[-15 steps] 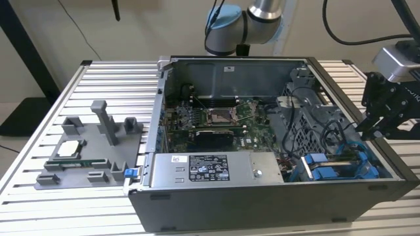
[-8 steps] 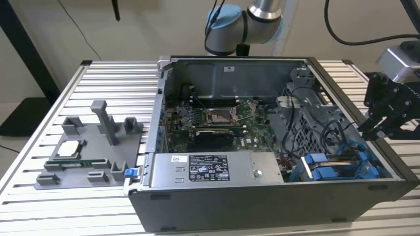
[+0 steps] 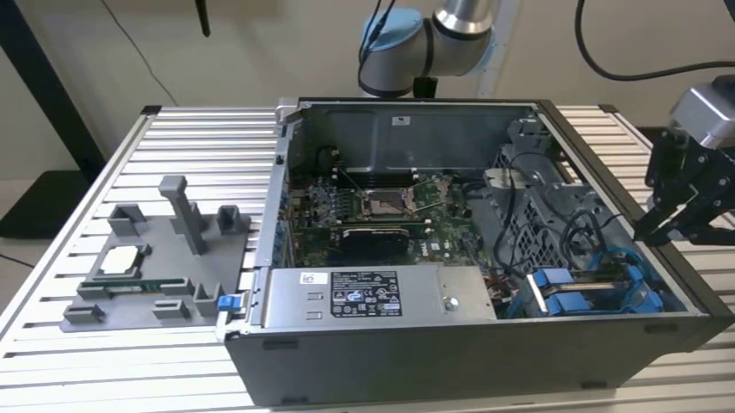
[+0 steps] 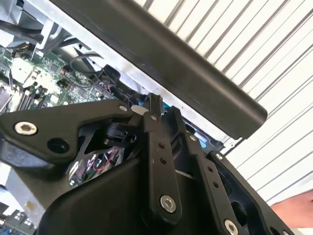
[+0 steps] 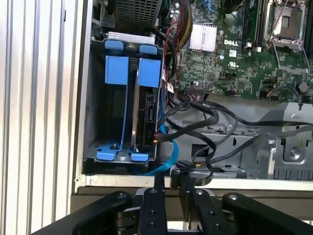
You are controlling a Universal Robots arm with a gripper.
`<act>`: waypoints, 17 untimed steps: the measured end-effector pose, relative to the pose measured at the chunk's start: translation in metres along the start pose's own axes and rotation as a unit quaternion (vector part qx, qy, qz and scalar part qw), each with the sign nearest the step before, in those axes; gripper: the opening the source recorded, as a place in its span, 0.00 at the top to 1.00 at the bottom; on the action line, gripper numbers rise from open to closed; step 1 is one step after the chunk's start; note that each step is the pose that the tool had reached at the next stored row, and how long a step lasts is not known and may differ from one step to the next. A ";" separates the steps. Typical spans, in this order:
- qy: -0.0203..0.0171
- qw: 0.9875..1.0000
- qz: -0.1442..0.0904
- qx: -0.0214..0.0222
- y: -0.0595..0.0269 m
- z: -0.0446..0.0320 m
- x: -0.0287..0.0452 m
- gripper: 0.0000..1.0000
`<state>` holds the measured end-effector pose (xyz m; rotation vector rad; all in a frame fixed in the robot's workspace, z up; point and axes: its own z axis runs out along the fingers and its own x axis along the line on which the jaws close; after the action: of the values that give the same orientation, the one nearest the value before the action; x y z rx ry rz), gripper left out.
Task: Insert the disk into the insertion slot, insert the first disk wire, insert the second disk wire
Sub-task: 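Insert the second disk wire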
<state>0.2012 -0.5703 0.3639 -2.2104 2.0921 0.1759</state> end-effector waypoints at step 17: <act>-0.007 0.998 0.067 0.011 0.0020 0.0053 0.0008 0.00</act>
<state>0.1992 -0.5703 0.3586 -2.0514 2.2248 0.1752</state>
